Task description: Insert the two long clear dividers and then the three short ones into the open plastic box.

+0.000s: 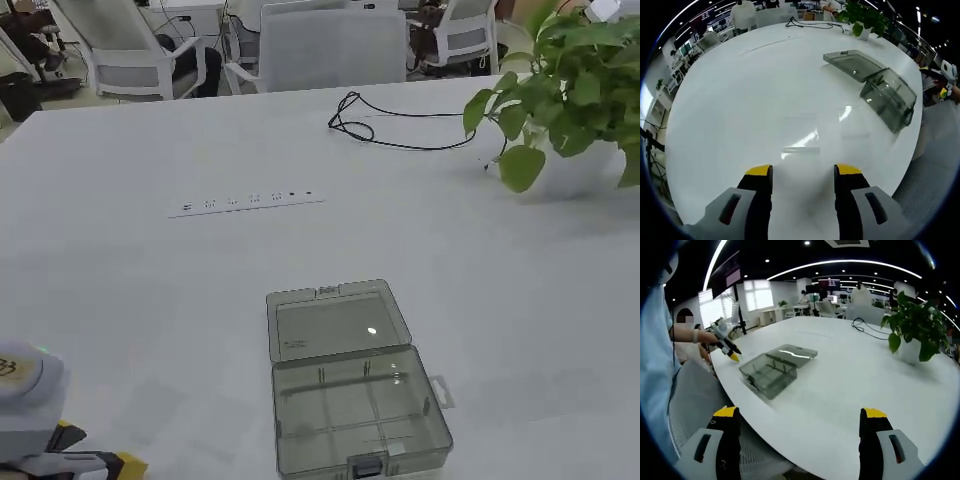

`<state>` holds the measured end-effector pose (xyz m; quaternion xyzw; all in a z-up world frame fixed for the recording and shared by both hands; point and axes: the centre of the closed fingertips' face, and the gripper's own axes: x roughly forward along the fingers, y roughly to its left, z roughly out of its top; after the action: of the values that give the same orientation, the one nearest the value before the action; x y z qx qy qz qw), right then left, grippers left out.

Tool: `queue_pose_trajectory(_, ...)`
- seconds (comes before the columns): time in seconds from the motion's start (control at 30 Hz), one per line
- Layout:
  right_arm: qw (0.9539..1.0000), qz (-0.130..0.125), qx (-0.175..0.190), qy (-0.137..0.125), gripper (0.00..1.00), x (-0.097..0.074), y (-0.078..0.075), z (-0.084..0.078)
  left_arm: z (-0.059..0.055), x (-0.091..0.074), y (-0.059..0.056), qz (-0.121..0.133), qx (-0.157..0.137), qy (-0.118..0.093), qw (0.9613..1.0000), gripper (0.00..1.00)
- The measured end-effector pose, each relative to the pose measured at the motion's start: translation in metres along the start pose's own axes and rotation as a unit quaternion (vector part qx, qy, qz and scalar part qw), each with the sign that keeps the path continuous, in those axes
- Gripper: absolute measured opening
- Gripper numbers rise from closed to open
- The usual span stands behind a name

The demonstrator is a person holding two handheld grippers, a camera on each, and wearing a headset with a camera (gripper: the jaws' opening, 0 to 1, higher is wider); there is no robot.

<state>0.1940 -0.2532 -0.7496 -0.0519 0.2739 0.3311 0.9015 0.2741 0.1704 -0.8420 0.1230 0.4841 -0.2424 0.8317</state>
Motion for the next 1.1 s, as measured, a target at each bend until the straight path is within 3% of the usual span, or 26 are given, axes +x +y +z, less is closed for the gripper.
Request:
queue_pose_trajectory(0.37, 1.0, 0.0, 0.003, -0.003, 1.0, 0.0016, 0.0011, -0.0003, -0.001, 0.0021, 0.0055, 0.014, -0.002, 0.015, 0.9998, 0.39)
queue_pose_trajectory(0.63, 1.0, 0.002, 0.002, -0.005, 1.0, 0.0035, 0.0022, 0.0015, -0.0003, 0.0034, 0.0023, 0.02, -0.004, 0.017, 0.9997, 0.33)
queue_pose_trajectory(1.1, 0.9999, 0.005, 0.002, -0.009, 1.0, 0.0029, 0.0017, 0.0008, 0.0001, 0.0036, 0.0011, 0.026, -0.015, 0.013, 0.9995, 0.32)
